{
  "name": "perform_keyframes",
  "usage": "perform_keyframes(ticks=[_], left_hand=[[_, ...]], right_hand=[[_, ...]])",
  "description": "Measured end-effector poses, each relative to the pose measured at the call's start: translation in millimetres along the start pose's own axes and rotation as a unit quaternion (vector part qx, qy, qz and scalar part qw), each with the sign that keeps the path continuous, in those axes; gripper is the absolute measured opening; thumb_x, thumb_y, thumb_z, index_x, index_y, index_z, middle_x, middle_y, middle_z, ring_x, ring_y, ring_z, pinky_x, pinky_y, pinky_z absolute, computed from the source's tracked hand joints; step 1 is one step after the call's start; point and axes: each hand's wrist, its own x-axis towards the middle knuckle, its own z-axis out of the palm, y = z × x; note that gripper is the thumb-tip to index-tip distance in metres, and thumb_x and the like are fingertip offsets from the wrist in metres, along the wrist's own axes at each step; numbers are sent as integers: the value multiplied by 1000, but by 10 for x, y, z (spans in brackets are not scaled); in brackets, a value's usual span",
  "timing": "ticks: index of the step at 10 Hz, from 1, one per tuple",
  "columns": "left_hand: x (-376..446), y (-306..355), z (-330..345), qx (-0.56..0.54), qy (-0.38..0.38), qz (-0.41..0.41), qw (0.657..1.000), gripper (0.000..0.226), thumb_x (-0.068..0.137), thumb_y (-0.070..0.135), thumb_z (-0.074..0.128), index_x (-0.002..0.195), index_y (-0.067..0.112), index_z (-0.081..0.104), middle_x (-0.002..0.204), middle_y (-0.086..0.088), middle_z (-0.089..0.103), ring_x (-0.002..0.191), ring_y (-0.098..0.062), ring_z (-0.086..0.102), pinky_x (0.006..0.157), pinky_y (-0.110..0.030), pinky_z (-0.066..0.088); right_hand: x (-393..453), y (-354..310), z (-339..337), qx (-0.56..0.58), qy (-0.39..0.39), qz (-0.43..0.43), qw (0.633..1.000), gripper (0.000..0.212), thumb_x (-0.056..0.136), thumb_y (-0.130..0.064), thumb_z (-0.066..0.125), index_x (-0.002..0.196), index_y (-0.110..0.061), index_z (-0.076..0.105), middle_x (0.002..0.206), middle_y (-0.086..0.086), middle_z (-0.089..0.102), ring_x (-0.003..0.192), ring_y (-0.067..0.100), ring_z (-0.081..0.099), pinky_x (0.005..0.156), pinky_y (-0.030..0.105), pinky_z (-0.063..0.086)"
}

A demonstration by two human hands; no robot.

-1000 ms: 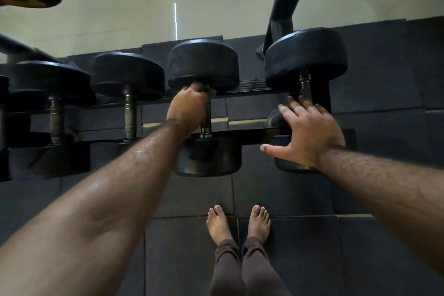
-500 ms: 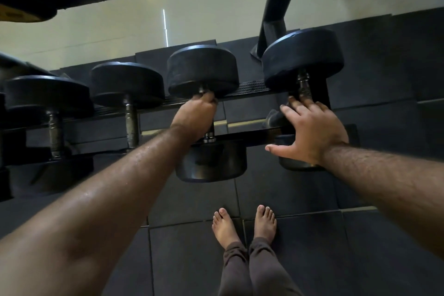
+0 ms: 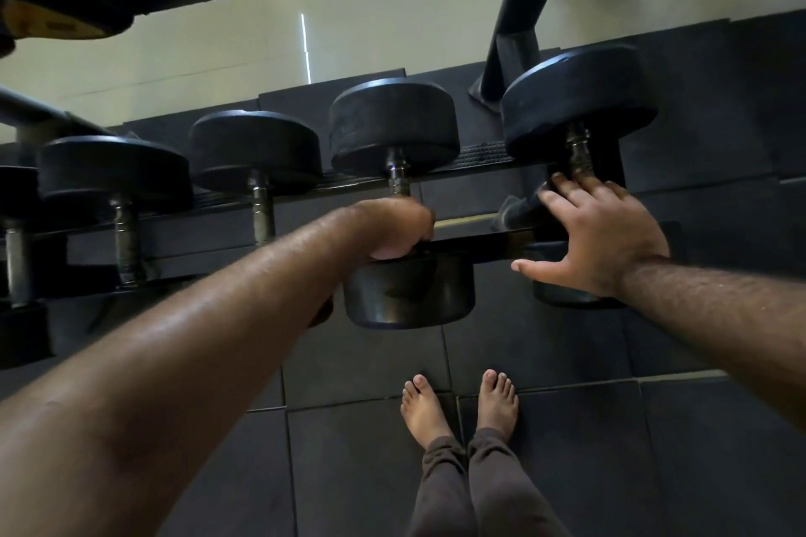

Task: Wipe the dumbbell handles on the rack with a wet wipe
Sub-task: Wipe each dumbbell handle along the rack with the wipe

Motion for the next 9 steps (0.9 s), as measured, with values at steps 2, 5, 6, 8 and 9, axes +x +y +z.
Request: perform_keyframes(ticks=[2, 5, 6, 8, 9], left_hand=[[-300, -503, 150, -318, 278, -199, 884, 18, 88, 10, 74, 99, 20, 83, 76, 16, 67, 73, -6, 66, 68, -8, 48], [-106, -354, 475, -253, 276, -81, 924, 23, 84, 7, 75, 99, 22, 84, 107, 6, 74, 104, -21, 71, 92, -24, 50], [-242, -502, 386, -286, 130, -54, 948, 18, 84, 17, 83, 97, 28, 84, 89, 16, 72, 89, -13, 73, 84, -27, 56], [12, -316, 425, -273, 421, -204, 840, 22, 89, 12, 69, 104, 21, 81, 107, -7, 76, 97, -28, 70, 85, -32, 56], [-68, -434, 539, -288, 304, -86, 904, 19, 84, 10, 75, 94, 24, 81, 92, 5, 73, 91, -21, 72, 80, -26, 54]], right_hand=[[-2, -7, 12, 4, -2, 2, 1000, 122, 67, -104, 42, 151, -17, 58, 159, 9, 54, 147, 34, 46, 118, 53, 40], [10, 1, -3, 4, -4, -6, 1000, 121, 68, -103, 43, 150, -16, 59, 158, 10, 55, 148, 34, 46, 117, 55, 41], [14, 6, -15, 2, 0, -6, 1000, 121, 69, -103, 43, 150, -15, 58, 159, 10, 55, 148, 34, 45, 117, 55, 41], [11, 0, -15, 4, -2, -3, 1000, 121, 68, -102, 42, 150, -15, 59, 159, 10, 55, 148, 35, 46, 116, 56, 41], [23, 5, -14, 4, -3, -4, 1000, 121, 68, -102, 43, 150, -15, 58, 159, 11, 55, 147, 35, 46, 116, 56, 41]])
